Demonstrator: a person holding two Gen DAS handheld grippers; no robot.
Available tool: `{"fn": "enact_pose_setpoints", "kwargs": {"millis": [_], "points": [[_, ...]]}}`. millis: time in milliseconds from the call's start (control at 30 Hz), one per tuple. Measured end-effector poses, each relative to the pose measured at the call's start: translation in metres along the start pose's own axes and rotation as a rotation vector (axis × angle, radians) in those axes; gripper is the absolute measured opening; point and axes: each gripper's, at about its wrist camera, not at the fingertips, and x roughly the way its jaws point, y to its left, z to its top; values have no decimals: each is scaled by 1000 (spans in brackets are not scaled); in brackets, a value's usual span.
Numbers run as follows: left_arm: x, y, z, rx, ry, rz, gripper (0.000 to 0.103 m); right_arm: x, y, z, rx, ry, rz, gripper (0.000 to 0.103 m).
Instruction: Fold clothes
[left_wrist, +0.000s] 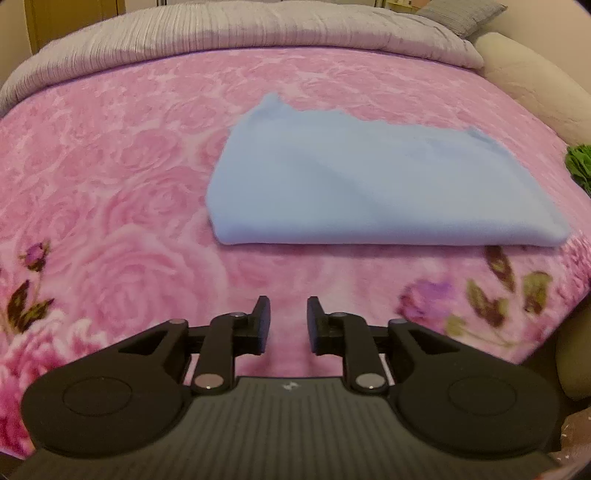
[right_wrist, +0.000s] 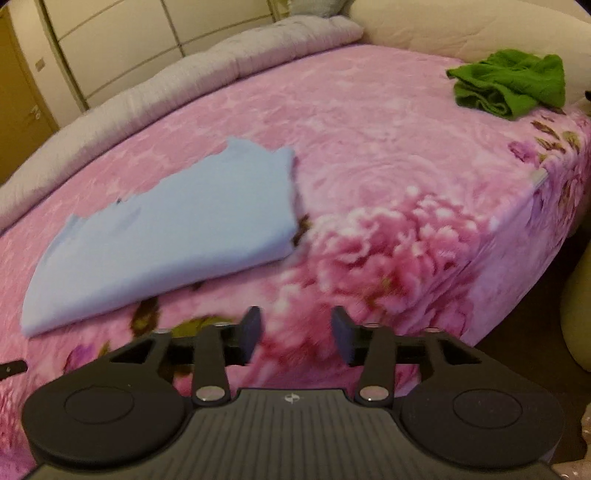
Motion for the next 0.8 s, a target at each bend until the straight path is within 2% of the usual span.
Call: {"fn": "enact_pose_setpoints", "kwargs": {"millis": [300, 500, 700, 800], "points": [[-51, -27, -12, 54, -72, 24, 24, -25, 26, -13, 3, 0, 66, 62], [-78, -33, -14, 66, -119, 26, 25, -43, 35, -15, 1, -27, 89, 66], [-87, -34, -19, 64, -133, 26, 25, -49, 33, -19, 14, -36, 101, 67], [-74, -21, -16, 9, -122, -11, 25, -46, 30, -19, 24, -31, 103, 67]]}}
